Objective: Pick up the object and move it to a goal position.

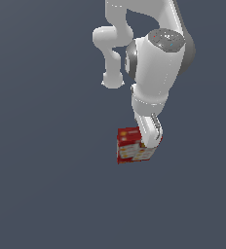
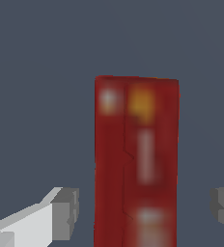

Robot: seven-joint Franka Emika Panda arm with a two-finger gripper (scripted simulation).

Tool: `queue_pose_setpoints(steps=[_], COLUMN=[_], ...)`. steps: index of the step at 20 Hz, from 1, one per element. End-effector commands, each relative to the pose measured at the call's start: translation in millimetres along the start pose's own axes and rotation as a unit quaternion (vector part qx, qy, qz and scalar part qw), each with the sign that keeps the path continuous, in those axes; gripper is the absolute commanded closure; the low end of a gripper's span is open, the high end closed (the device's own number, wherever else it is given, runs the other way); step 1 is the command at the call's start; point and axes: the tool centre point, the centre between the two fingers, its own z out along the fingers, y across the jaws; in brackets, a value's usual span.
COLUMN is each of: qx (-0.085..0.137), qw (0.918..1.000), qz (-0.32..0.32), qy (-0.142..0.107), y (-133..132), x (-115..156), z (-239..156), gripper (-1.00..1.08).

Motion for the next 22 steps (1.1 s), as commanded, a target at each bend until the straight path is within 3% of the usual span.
queue_pose_setpoints(steps=[1,13,14,22], qx=[-0.001,0.0,0.0,0.0], qw=[1.0,1.0,1.0,1.0], qz=[0.0,0.002,0.002,0.002], qy=[0.0,0.0,0.0,0.0], y=[0.5,0.0,0.0,0.0], x=[0.2,0.0,0.0,0.0], z=[9.0,43.2,43.2,43.2], gripper=[-0.92,-0.92,1.08,1.08])
